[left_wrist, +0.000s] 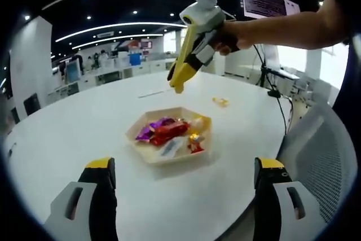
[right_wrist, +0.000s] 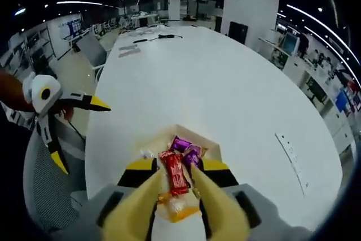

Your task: Place the target food into the container with the food tongs after gripping and lifting it, then release it inside without dropping or visibly crushing the food.

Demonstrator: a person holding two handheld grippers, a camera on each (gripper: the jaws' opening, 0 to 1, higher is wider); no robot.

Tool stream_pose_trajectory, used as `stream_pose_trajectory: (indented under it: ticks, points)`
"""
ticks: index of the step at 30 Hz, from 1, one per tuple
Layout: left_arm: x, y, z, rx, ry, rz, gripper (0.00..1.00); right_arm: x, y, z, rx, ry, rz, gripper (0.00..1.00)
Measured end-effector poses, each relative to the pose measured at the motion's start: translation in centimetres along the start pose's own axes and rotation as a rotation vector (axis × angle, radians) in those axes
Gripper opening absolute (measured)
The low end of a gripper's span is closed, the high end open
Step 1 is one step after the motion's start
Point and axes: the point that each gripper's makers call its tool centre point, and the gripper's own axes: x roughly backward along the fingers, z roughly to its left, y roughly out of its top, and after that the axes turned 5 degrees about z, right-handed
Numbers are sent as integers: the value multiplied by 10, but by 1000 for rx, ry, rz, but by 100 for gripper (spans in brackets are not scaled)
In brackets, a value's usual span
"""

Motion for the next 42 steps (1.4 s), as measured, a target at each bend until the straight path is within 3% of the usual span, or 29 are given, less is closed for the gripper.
stream_pose_trajectory:
  ticks: [20, 42]
  points:
    - [0, 0, 1, -4, 4, -5, 99, 16, -34, -23, -33, -59, -9, 29]
    - [-1, -1, -1, -9, -2, 3, 99, 48, -92, -51, -107, -140, 14, 29]
